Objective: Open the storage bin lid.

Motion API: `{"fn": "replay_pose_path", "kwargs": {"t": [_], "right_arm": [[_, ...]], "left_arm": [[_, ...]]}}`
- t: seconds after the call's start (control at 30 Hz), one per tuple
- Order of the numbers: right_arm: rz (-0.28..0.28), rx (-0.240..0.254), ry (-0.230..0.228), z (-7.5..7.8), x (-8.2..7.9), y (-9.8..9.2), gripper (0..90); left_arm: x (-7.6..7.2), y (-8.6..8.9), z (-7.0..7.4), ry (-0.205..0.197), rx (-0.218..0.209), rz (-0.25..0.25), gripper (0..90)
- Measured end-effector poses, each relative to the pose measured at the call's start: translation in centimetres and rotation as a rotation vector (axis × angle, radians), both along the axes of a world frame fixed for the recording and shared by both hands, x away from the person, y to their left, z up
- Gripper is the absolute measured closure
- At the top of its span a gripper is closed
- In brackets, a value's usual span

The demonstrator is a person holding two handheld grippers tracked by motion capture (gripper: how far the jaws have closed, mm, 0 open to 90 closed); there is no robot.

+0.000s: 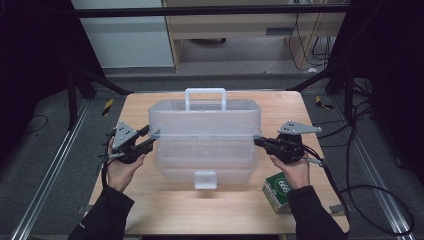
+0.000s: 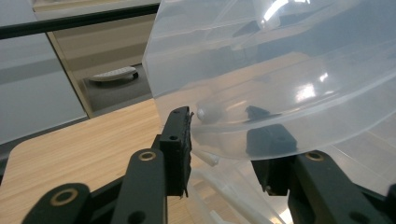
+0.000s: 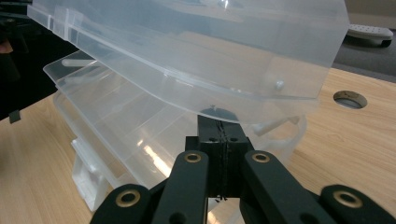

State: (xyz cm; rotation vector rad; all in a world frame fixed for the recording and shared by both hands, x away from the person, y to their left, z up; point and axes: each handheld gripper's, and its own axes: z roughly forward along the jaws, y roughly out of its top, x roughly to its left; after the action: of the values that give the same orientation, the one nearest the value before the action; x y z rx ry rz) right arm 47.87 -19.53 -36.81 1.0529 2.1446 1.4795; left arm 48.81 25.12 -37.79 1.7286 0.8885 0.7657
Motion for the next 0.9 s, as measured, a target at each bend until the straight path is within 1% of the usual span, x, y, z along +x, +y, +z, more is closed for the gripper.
{"fn": "replay_pose_path", "kwargs": {"t": [0.1,0.17,0.27,0.33,0.4,0.47,0.5,0.57,0.6,0.67,0.7,0.8,0.9], "right_arm": [[-0.003,-0.004,-0.001,0.0,-0.1,0.1,90.0],[-0.011,-0.023,-0.007,-0.1,-0.2,0.1,88.0],[-0.026,-0.07,-0.012,-0.2,-0.5,0.0,85.3],[-0.037,-0.068,-0.005,-0.2,-0.7,-0.3,83.9],[-0.045,-0.073,0.009,-0.4,-0.9,-0.6,82.0],[-0.063,-0.103,0.02,-0.9,-1.2,-0.8,79.6],[-0.065,-0.117,0.042,-1.1,-1.2,-0.8,78.7],[-0.062,-0.11,0.059,-1.7,-1.1,-1.0,77.5],[-0.059,-0.114,0.077,-1.9,-1.0,-1.0,76.0],[-0.069,-0.132,0.086,-2.3,-0.9,-0.9,74.8],[-0.058,-0.137,0.096,-2.5,-0.8,-0.8,74.0],[-0.052,-0.169,0.111,-3.1,-0.6,-0.4,73.0],[-0.049,-0.181,0.124,-3.5,-0.5,0.1,73.3]], "left_arm": [[-0.1,0.1,0.1,0.004,0.001,0.003,62.6],[-0.1,0.2,0.1,0.005,0.007,0.003,63.7],[0.0,0.4,0.1,0.014,-0.007,0.0,64.1],[0.0,0.3,0.1,0.017,-0.007,0.004,64.3],[0.0,0.3,0.1,0.018,-0.005,0.006,64.5],[0.0,0.3,0.2,0.021,-0.007,0.006,64.6],[0.0,0.3,0.2,0.023,-0.008,0.005,64.5],[0.1,0.3,0.2,0.023,-0.01,0.004,64.5],[0.1,0.4,0.2,0.023,-0.01,0.003,64.4],[0.1,0.4,0.2,0.024,-0.013,0.002,64.3],[0.1,0.4,0.2,0.024,-0.013,0.002,64.3],[0.1,0.4,0.2,0.025,-0.013,0.002,64.2],[0.1,0.4,0.2,0.026,-0.015,0.001,64.2]]}}
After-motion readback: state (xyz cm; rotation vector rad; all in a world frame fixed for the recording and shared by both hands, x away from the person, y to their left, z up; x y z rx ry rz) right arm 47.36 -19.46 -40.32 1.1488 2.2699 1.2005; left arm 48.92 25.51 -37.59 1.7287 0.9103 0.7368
